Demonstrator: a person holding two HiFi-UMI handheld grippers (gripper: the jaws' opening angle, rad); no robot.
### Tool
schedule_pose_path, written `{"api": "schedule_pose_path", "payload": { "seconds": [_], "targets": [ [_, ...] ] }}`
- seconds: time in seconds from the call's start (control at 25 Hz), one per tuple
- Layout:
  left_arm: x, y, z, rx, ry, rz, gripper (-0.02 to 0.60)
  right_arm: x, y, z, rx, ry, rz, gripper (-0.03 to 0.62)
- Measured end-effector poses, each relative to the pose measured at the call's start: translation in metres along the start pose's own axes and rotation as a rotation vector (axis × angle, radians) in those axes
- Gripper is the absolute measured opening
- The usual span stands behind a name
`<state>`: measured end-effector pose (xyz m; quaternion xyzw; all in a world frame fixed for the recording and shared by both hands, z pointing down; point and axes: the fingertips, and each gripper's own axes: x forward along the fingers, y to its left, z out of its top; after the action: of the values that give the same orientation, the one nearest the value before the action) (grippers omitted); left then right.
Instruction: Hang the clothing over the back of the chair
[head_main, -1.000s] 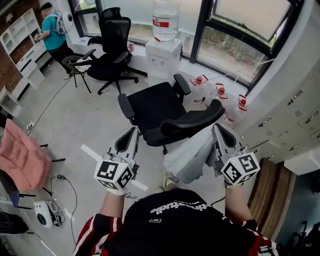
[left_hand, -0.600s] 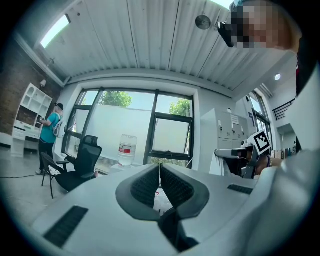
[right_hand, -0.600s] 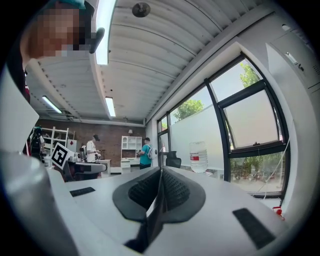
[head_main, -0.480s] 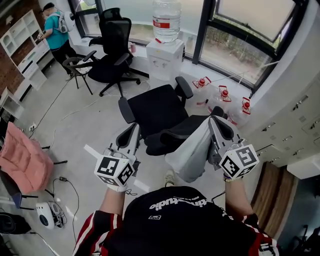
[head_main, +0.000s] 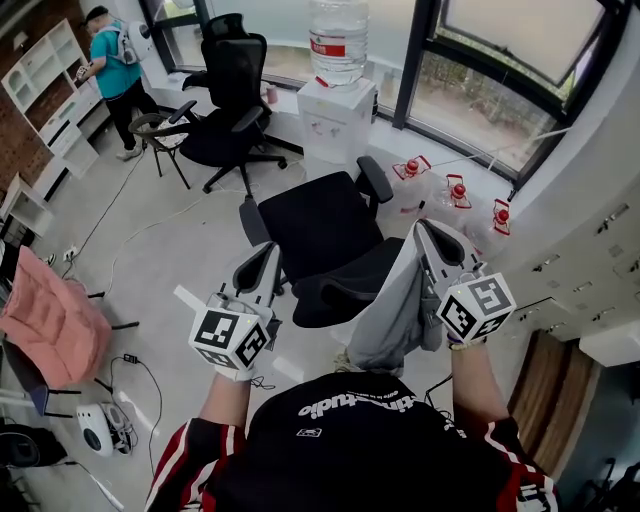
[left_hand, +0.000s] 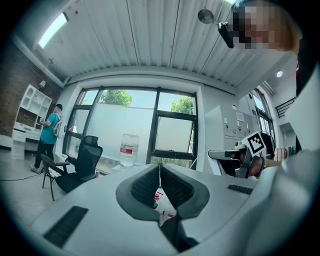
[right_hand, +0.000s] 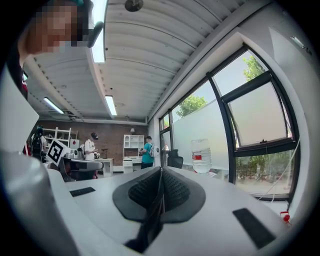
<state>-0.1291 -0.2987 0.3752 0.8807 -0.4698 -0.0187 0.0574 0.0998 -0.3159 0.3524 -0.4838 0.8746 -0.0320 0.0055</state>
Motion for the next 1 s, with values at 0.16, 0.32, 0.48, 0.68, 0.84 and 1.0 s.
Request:
{"api": "schedule_pose_path", "payload": {
  "seconds": [0.16,0.32,0.48,0.68,0.84,1.0],
  "targets": [
    [0.016,0.005,-0.002,-0.003,0.012,0.005,0.026,0.024,-0.019,-0.003,-0.007,0.018,0.009,0.020],
    [0.028,0.012,-0.002,0.004,0.013,0.008,0.026,0.045,-0.026,-0.008,-0.014,0.034,0.019,0.021],
    [0.048,0.023,-0.002,0.016,0.016,0.011,0.026,0.064,-0.032,-0.011,-0.013,0.040,0.029,0.021],
    [0.076,0.025,0.002,0.020,0.014,-0.004,0.026,0.083,-0.044,-0.010,-0.014,0.049,0.046,0.020],
    [0.095,0.028,0.002,0.017,0.025,-0.007,0.026,0.102,-0.059,-0.009,-0.002,0.056,0.058,0.020],
    [0.110,0.035,0.004,0.015,0.031,0.003,0.026,0.130,-0.074,-0.010,0.019,0.071,0.078,0.020]
  ]
}}
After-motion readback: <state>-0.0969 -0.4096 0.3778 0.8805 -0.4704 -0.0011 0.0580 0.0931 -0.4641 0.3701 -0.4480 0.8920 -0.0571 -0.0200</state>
